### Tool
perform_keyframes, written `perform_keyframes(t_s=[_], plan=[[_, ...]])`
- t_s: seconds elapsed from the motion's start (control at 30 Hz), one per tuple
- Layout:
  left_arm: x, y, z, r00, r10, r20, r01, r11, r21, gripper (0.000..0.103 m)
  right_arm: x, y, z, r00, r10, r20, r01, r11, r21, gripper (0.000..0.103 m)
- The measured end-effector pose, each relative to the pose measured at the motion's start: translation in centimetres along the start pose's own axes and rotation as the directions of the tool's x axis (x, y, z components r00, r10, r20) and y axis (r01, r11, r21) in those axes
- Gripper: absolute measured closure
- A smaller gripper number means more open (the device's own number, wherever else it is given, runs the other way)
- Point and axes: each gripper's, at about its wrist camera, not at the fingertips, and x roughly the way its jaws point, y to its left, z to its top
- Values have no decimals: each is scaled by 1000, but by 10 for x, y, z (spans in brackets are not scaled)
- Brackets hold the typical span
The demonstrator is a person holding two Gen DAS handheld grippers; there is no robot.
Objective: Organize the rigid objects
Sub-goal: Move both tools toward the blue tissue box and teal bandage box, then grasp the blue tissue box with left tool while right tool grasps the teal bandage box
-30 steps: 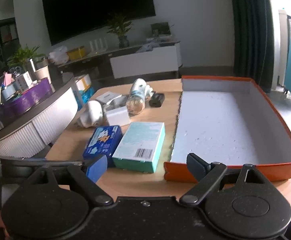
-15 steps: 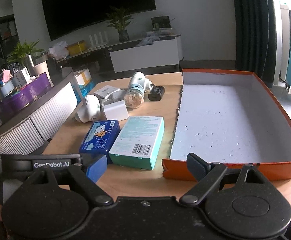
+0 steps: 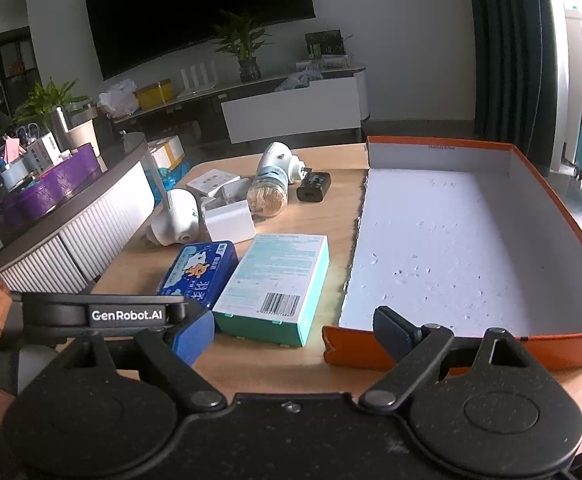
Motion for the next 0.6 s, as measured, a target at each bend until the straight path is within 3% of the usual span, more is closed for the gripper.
perform_keyframes(t_s=[0.6], plan=[[31, -1, 20, 1000, 17, -26, -18, 999, -49, 0, 11, -12, 1, 1000, -17, 1, 17, 999, 31, 1]])
